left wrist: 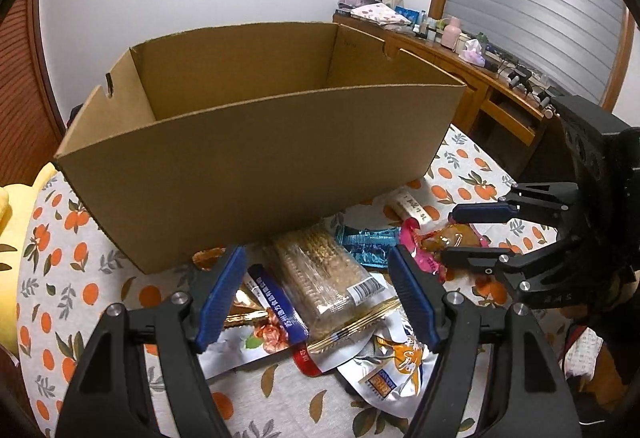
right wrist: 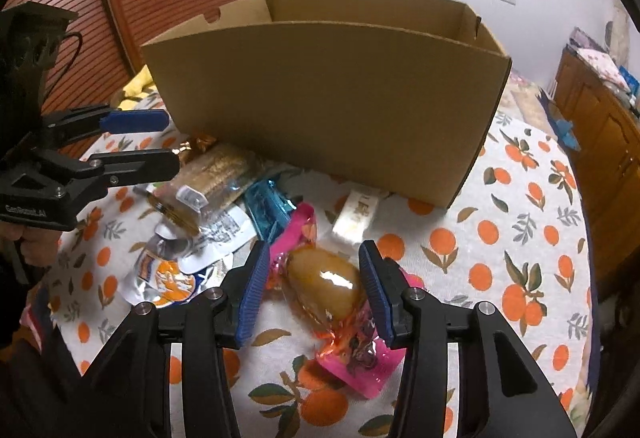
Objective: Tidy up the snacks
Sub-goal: 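Grasp the clear pastry pack with the left tool while the right tool grasps the pink sausage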
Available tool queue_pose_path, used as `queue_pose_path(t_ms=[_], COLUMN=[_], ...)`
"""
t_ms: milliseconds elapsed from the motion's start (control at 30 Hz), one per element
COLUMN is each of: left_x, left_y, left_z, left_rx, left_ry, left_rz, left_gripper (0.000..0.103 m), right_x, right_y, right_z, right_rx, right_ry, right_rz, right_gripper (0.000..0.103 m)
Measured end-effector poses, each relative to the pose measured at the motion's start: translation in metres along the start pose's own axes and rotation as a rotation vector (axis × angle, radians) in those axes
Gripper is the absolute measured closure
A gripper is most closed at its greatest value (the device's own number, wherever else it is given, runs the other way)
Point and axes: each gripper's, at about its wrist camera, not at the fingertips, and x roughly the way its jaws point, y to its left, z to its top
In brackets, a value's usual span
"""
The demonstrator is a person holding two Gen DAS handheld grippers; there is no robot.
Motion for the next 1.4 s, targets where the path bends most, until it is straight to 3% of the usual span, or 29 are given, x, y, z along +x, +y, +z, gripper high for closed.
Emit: queue_pose_path(t_ms=[200,567,767,1000,1267,1400], left_x=[0.013,0.040,0.048,0.053,0.046,0.044], left_y=[0.001,0.001,0.001,0.002,-0.003,-0.001], left_z=[0.001,0.002,0.002,0.002,-0.002,-0.004], left_rx=[-0.001,-0.010,-0.007,-0.024,-0.003,-0.012], left_ry=[0.024,0.088,0.107,0.115,0.115,0.116], left_rz=[-0.007,-0.006,0.004,0.003,0.009,0.007], left_gripper=[0.029,0.032,0.033,0.032,0.049,0.046], right_x=[0.001,0.000,0.018,0.013,0.005,0.004], right_y=[-0.001,-0.007,-0.009,-0.011,-0.012,-0.015], right_z=[-0.003,0.002,0.007,-0.004,-0.019,-0.026], right_rx=[-0.025,-0.073,-0.123,-0.090,-0.021,0.022], right_ry=[0.019,0.014,0.086,0.089,0.061,0.056], right_rz=[0.019,-0.013,0.019,0.060,0.056,0.055], right_gripper=[0.047,0.045,0.040,0.033,0.030,0.027])
